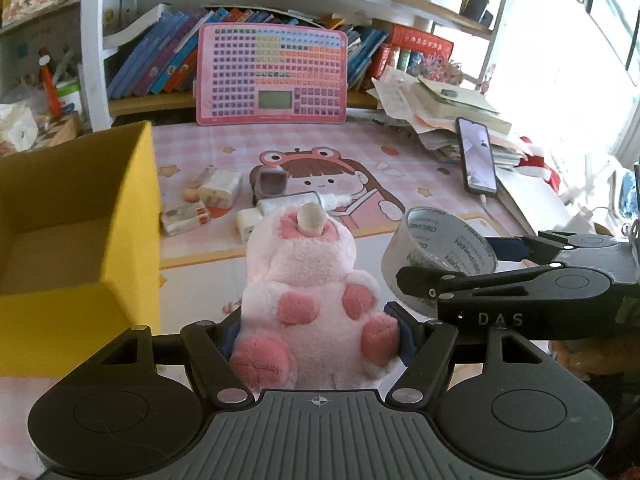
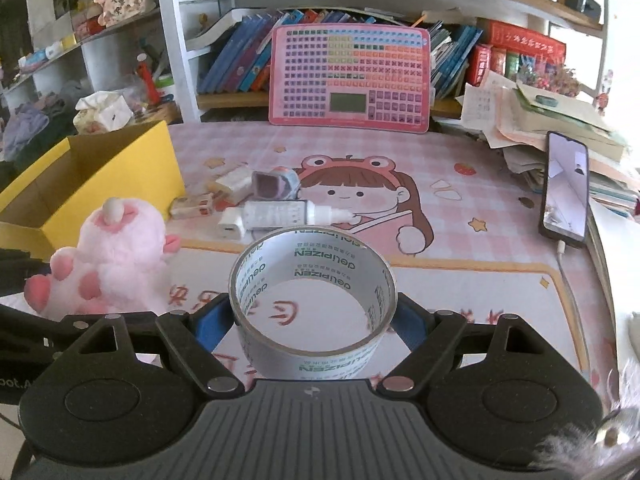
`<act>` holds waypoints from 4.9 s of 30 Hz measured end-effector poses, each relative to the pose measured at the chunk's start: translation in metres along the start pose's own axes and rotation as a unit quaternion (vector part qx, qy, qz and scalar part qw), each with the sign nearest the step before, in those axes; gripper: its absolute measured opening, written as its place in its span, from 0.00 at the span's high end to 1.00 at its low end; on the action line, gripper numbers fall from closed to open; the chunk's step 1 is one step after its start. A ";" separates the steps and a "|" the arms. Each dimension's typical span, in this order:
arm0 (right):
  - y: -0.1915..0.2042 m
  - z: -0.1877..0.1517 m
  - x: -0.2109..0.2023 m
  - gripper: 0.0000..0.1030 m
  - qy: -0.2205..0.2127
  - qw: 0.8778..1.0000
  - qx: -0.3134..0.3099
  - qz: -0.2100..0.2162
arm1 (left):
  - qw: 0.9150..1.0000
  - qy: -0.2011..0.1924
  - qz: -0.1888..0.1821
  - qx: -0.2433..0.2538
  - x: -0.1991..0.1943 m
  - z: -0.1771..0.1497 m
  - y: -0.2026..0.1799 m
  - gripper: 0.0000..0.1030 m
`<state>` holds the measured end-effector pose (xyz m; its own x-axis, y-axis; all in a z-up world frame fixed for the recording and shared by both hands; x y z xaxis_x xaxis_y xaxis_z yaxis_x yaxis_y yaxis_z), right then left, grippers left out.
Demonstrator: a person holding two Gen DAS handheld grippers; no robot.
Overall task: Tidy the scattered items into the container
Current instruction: 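Carry the pig and tape roll with both tools over the yellow box, then open both tools to drop the pig and tape roll into the box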
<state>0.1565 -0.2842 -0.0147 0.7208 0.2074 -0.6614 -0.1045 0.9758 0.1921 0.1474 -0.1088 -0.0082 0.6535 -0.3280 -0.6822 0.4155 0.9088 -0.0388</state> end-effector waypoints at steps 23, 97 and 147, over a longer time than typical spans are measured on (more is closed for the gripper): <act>0.134 -0.082 -0.062 0.19 -0.011 1.000 -0.013 -0.024 | 0.999 -0.010 -0.028 -0.025 -0.095 -0.088 0.070 0.31; 0.291 0.068 0.128 0.19 -0.007 0.928 -0.354 0.113 | 0.996 -0.017 0.086 -0.028 -0.033 0.023 0.273 0.31; 0.263 0.057 0.004 0.05 -0.105 0.934 -0.324 0.104 | 0.981 -0.117 0.157 0.003 -0.139 0.005 0.204 0.10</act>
<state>0.1711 -0.0304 0.0749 0.7497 0.4461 -0.4889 -0.6020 0.7665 -0.2237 0.1446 0.1213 0.0830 0.8770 -0.0832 -0.4732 0.1734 0.9733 0.1504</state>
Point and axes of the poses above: each gripper's, at about its wrist camera, not at the fingertips, and x roughly the way its jaws point, y to its left, z to its top, the point moved 1 cm from there along x, roughly the way its jaws point, and after that the axes turned 10 degrees about x, right-handed, at the moved point
